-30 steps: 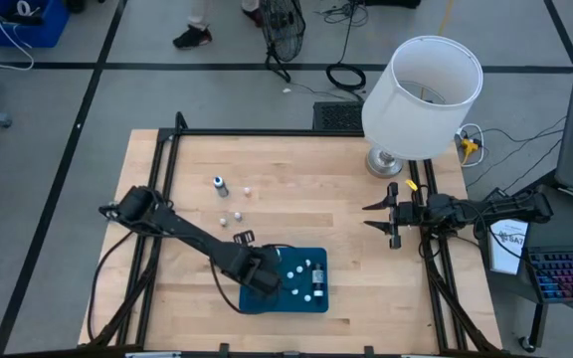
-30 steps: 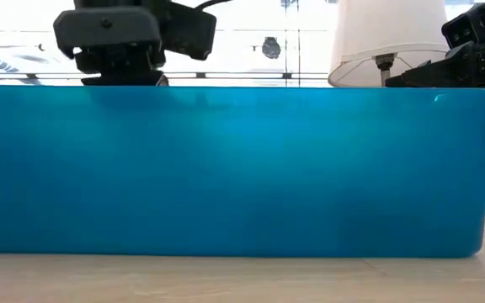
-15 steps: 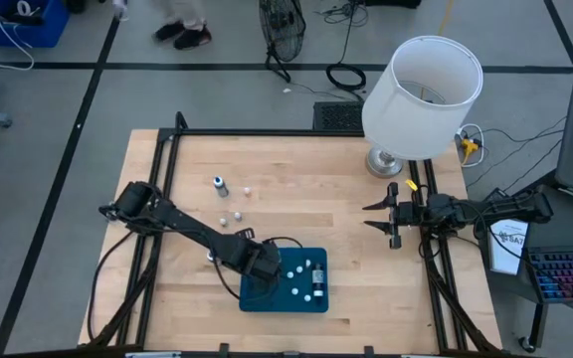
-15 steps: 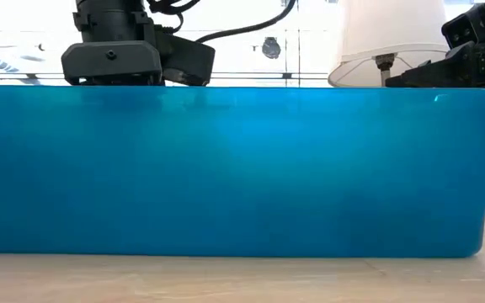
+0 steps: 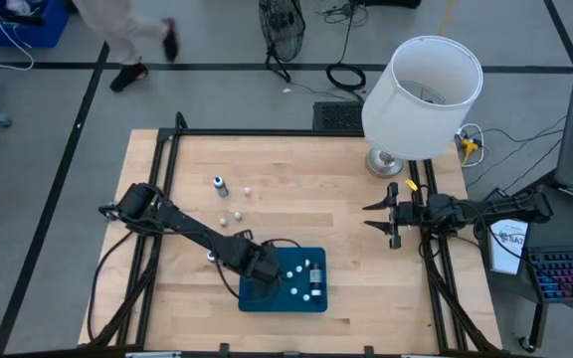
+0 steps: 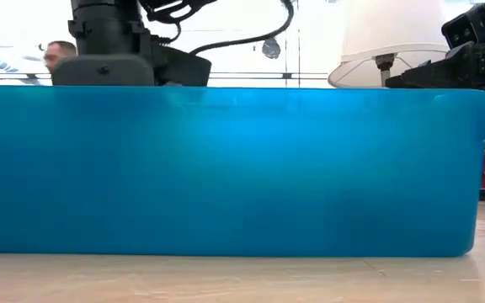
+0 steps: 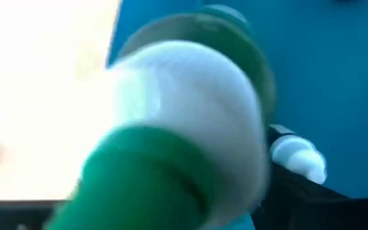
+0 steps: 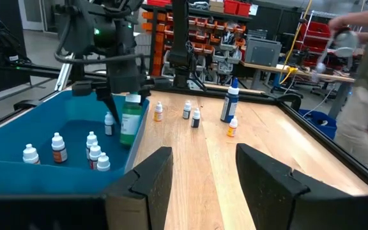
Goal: Pick & Place food coloring
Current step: Put the blue food coloring bottle into the blue container, then put the orange food coloring bottle into the blue container
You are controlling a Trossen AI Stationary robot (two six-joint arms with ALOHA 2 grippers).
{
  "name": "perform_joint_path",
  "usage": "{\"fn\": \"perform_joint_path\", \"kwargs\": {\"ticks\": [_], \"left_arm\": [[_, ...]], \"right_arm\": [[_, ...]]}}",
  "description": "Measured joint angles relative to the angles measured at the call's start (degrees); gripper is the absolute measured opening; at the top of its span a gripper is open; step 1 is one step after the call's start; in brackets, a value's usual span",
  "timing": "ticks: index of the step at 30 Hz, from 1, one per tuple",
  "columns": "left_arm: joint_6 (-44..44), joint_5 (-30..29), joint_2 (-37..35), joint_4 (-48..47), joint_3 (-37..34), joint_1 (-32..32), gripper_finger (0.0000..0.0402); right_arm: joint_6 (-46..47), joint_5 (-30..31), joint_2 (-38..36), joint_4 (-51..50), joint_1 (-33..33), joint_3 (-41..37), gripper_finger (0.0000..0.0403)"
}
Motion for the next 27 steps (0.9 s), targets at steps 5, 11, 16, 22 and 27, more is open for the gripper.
{"fn": "perform_joint_path", "kwargs": {"ticks": [5,11,16,22,27], "left_arm": [[0.7,-0.3,0.0,-1.2,1.8,0.0,0.0179],[1.7,-1.0,0.0,-2.6,3.3,0.0,0.0169],[1.5,-1.1,-0.7,-4.0,3.4,0.0,0.0151],[1.1,-2.7,-5.1,-5.0,3.4,-0.1,0.0133],[2.4,-10.1,-12.8,-5.0,3.4,-0.9,0.0127]], "right_arm": [[0.0,0.0,0.0,0.0,0.0,0.0,0.016],[0.0,0.0,0.0,0.0,0.0,0.0,0.0161],[0.0,0.0,0.0,0.0,0.0,0.0,0.0161],[0.0,0.0,0.0,0.1,0.0,0.0,0.016],[0.0,0.0,0.2,0.1,0.0,0.0,0.0162]]}}
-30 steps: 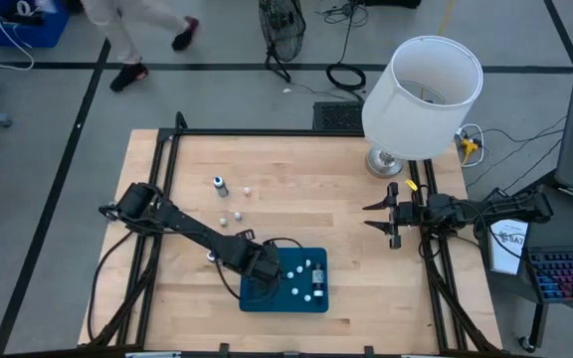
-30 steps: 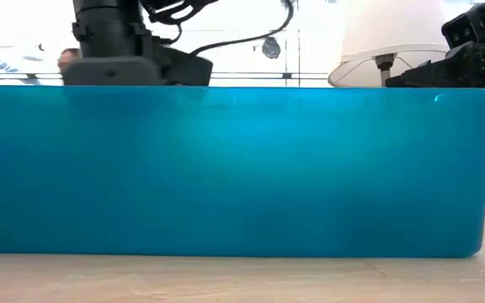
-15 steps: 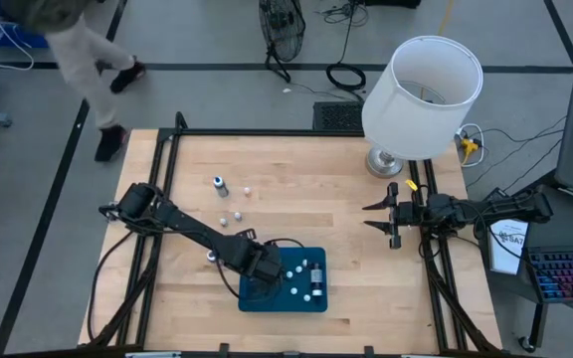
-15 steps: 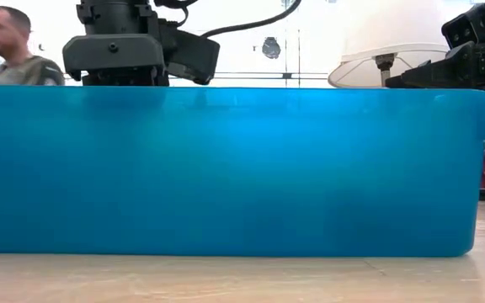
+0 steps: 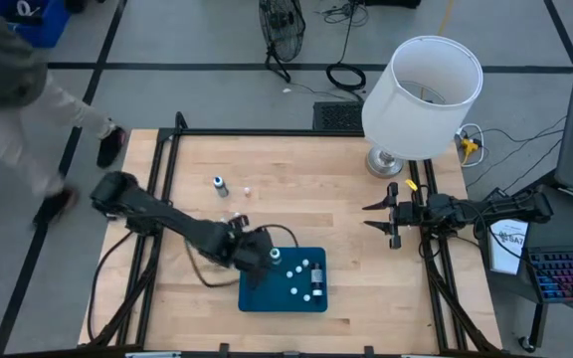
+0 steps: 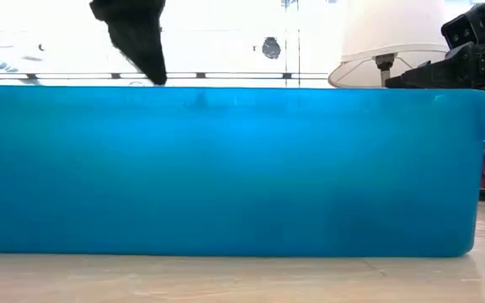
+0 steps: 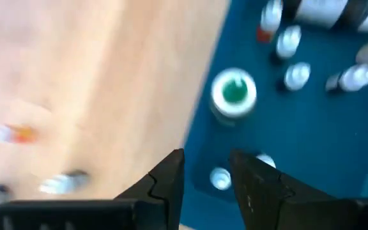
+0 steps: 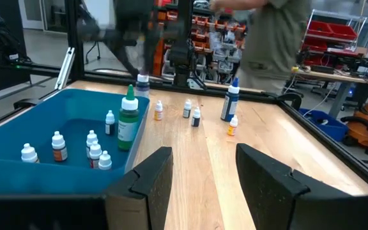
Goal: Pick & Place food coloring
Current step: Put the orange food coloring bottle into the blue container
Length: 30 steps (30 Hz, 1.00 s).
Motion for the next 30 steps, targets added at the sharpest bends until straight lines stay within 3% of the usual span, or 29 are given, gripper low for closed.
{"fn": "perform_joint_path", "kwargs": {"ticks": [6,9,15,20,25,30], "left_arm": [[5.0,-14.4,-10.7,-0.1,-1.8,-0.8,0.0127],[4.0,-15.6,-16.7,-0.7,-5.1,3.7,0.0127],[-0.3,-5.1,-24.2,-0.4,-12.0,21.1,0.0166],[0.0,6.0,-22.7,4.0,-15.4,33.4,0.0228],[4.3,12.8,-17.4,10.1,-16.5,39.8,0.0263],[6.7,14.0,-11.5,13.5,-16.4,40.9,0.0266]], "right_arm": [[0.0,0.0,0.2,-0.2,0.0,0.0,0.016],[0.0,0.0,0.2,-0.1,0.0,0.0,0.0162],[0.0,0.0,0.2,-0.1,0.0,0.0,0.016],[0.0,0.0,0.2,-0.1,0.0,0.0,0.0162],[0.0,0.0,0.2,-0.1,0.0,0.0,0.016],[0.0,0.0,0.2,-0.2,0.0,0.0,0.0161]]}}
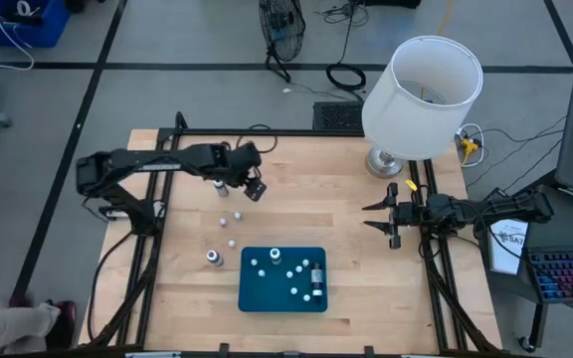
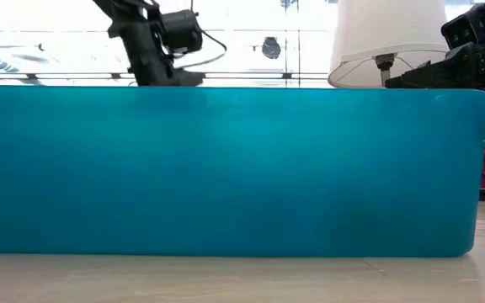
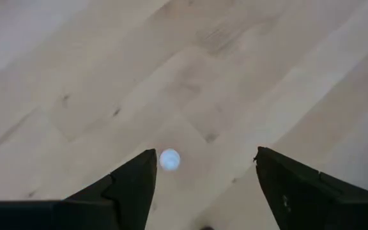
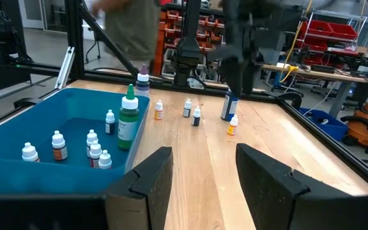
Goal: Pick & Place food coloring
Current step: Put the orange food coloring bottle into the blue container
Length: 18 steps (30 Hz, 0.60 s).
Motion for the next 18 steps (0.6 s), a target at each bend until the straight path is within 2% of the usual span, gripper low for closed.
{"fn": "perform_joint_path", "kwargs": {"ticks": [11,18], "left_arm": [[2.9,0.0,12.5,0.0,0.0,0.0,0.0244],[4.1,-0.3,14.9,0.3,0.0,0.0,0.025]], "right_arm": [[0.0,0.0,0.0,0.0,0.0,0.0,0.016],[0.0,0.0,0.0,0.0,0.0,0.0,0.0162]]}}
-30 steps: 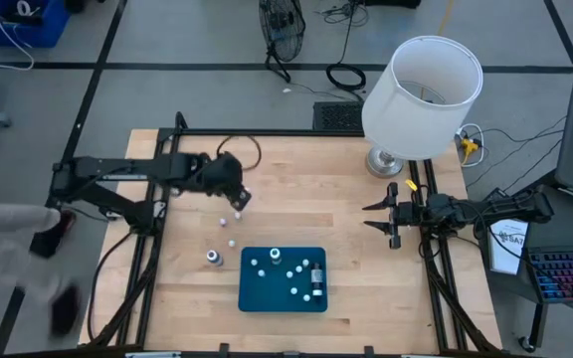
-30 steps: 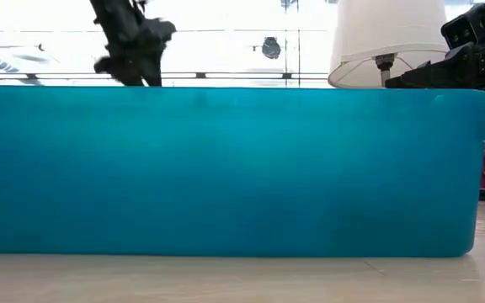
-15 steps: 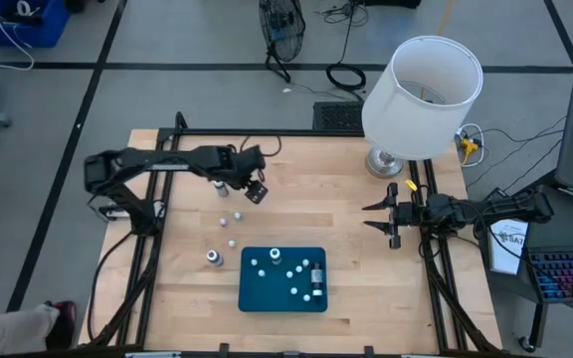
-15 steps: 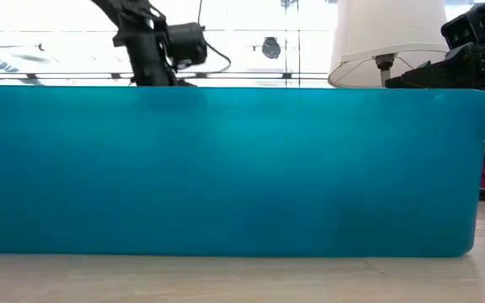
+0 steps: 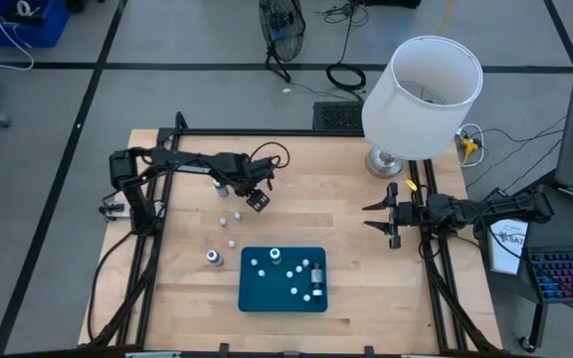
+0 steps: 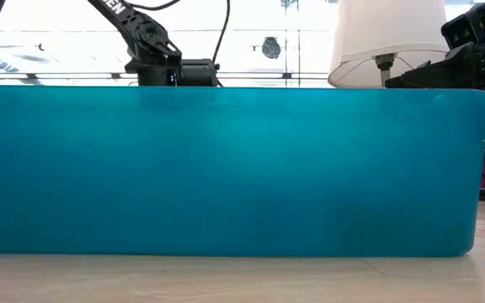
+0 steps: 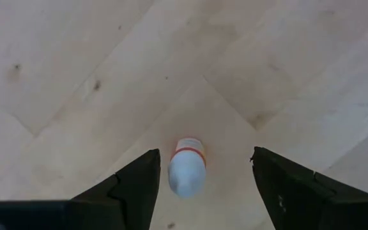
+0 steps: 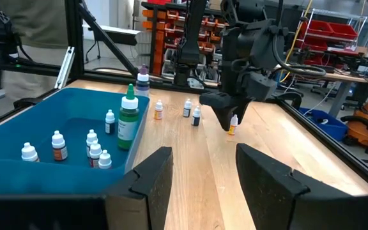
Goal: Pick & Place food coloring
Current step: Put the orange food coloring bottle into the blue container
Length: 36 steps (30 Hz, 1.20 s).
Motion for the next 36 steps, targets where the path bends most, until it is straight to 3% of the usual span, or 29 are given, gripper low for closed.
{"fn": "perform_joint_path", "kwargs": {"ticks": [8,36], "left_arm": [[0.3,-0.2,0.0,0.0,0.0,0.0,0.0231],[2.7,-0.3,-0.1,-1.3,0.0,1.6,0.0095]], "right_arm": [[0.0,0.0,0.0,0.0,0.0,0.0,0.0162],[0.0,0.0,0.0,0.0,0.0,0.0,0.0162]]}}
